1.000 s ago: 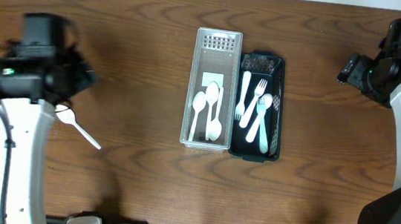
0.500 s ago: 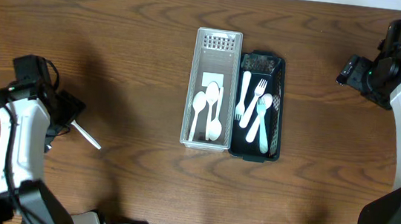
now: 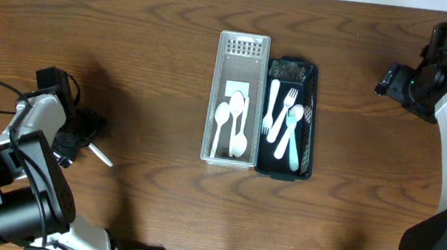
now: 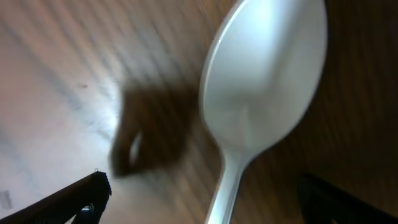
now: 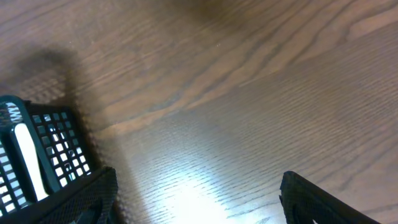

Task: Pack container
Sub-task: 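Move the left gripper left and grasp the last white spoon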

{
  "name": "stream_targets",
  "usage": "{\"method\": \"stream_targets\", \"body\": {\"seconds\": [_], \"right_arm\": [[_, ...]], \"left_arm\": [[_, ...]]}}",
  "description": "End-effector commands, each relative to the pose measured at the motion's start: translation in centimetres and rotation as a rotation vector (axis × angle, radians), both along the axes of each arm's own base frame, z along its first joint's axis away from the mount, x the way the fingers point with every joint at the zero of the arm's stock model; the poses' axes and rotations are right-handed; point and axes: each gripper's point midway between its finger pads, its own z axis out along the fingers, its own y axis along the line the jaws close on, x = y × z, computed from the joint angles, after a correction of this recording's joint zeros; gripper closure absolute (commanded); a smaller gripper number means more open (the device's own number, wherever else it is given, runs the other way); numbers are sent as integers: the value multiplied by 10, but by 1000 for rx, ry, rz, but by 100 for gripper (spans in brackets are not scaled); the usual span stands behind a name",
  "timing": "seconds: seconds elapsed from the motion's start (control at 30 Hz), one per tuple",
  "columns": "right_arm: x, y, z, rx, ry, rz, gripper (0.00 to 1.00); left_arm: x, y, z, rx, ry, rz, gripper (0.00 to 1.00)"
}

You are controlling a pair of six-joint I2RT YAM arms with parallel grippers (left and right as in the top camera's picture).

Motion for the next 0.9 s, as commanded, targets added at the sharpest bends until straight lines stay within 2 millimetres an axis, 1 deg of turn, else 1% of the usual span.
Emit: {"method": "stream_targets", "body": {"seconds": [0.0,0.1,0.17,0.2,0.3,0.37,0.47,0.5,0.67,0.7,0.73,0.8,0.87], "right_arm": [[-3,-3,-2,-15,15,10,13],[-3,-3,-3,-15,16,10,13],[-3,-3,-3,-15,16,10,13],[-3,-3,-2,-15,16,10,13],[-3,-3,-3,-15,16,10,13],[-3,-3,-3,-15,17,10,13],[-4,-3,-3,-14,20,10,13],[-4,-3,-3,-15,20,10,13],[-5,-5,-3,-25,22,6,13],[-5,-5,-3,-25,22,6,13],[-5,-5,-3,-25,22,6,13],[-5,-5,-3,-25,22,6,13],[-4,-5,-3,-25,22,6,13]], "left_arm": [[-5,-2,-13,-18,35,-19,1],[-2,-1,-16,-19,31,-54,1],[-2,-1,-17,-19,31,-68,5],[-2,-1,-17,-19,31,-68,11],[-2,-1,-17,-20,32,-68,34],[-1,-4,-17,-34,26,-68,43],[-1,-5,-17,-39,24,-68,62],[-1,-5,-17,-39,25,-68,67],[-1,-5,-17,-40,27,-68,81],[-2,-5,-17,-41,27,-68,81],[-2,-5,-17,-41,27,-68,87],[-1,-5,-17,-40,27,-68,93],[-1,-5,-17,-40,27,-68,94]]}}
